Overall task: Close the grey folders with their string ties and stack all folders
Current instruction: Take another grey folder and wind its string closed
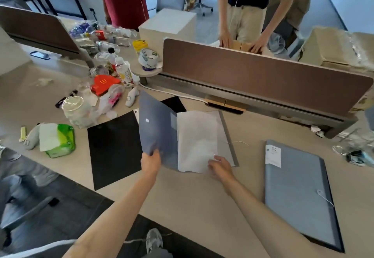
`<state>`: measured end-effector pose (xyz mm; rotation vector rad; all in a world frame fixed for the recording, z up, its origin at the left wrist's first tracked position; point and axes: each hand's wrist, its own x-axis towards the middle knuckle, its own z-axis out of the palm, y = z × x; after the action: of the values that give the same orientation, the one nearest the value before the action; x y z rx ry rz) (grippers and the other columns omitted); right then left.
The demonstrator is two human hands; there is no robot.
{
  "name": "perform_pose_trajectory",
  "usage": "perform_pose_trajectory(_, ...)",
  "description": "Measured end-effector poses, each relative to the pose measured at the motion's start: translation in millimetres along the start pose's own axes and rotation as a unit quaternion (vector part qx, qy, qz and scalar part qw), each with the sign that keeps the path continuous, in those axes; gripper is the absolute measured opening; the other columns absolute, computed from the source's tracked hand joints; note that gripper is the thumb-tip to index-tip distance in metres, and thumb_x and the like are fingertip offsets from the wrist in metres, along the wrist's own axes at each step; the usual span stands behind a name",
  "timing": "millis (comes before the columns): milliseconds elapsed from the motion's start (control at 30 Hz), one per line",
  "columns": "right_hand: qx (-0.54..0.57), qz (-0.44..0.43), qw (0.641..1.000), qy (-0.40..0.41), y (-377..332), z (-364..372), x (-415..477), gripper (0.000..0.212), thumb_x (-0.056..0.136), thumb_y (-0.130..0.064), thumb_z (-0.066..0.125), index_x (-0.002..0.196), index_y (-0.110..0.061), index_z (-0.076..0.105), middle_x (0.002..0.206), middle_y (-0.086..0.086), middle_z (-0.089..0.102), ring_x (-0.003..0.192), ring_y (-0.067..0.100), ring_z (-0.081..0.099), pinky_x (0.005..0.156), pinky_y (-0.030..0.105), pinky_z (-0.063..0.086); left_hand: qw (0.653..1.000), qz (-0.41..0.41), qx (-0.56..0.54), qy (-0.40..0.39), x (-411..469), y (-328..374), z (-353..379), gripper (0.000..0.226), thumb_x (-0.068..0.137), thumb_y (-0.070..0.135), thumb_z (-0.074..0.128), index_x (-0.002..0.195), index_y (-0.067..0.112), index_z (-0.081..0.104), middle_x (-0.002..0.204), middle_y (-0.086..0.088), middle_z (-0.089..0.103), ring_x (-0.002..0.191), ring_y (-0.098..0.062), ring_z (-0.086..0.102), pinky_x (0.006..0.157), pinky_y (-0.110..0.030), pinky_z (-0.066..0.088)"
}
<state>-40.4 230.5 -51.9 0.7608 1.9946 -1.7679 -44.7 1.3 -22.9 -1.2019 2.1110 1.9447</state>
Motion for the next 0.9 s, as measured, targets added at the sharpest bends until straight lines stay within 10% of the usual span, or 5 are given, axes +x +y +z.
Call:
perform_pose_trajectory(267, -0.188, 0.013, 0.977, 0.099, -15, 46, 30, 0.059, 0.089, -0.035, 0.056, 0.139, -0.011, 0.037, 0.146, 0.015, 0.038, 0.131, 0.032, 0.041, 0.106, 0.036, 0.036, 0.996, 0.002, -0.017, -0.086, 53, 12, -44, 0.026, 0.099, 0.009, 0.043, 0.116, 0.016, 0.06, 0.113, -0.007, 0.065, 0.098, -0.025, 0.065, 0.08, -0.038, 0.057)
perform_pose_trajectory(433, -0.399, -0.032, 0.911, 0.103, -8, 70, 40, 0.085, 0.091, -0.042, 0.053, 0.152, -0.026, -0.003, 0.161, 0.013, -0.005, 0.148, 0.031, 0.007, 0.118, 0.043, 0.021, 0.992, 0.012, 0.024, -0.12, 88, 17, -69, 0.025, 0.1, 0.01, 0.043, 0.118, 0.018, 0.059, 0.116, -0.005, 0.065, 0.097, -0.021, 0.066, 0.075, -0.031, 0.056)
perform_pose_trajectory(900, -0.332, 0.006, 0.927, 0.175, -3, 30, 58, 0.055, 0.085, -0.016, 0.055, 0.136, -0.005, 0.039, 0.133, 0.024, 0.045, 0.126, 0.041, 0.041, 0.101, 0.046, 0.04, 0.937, 0.204, 0.224, -0.172, 83, 45, -63, 0.052, 0.091, 0.023, 0.056, 0.14, 0.026, 0.037, 0.102, 0.013, 0.058, 0.101, -0.016, 0.059, 0.08, -0.025, 0.044)
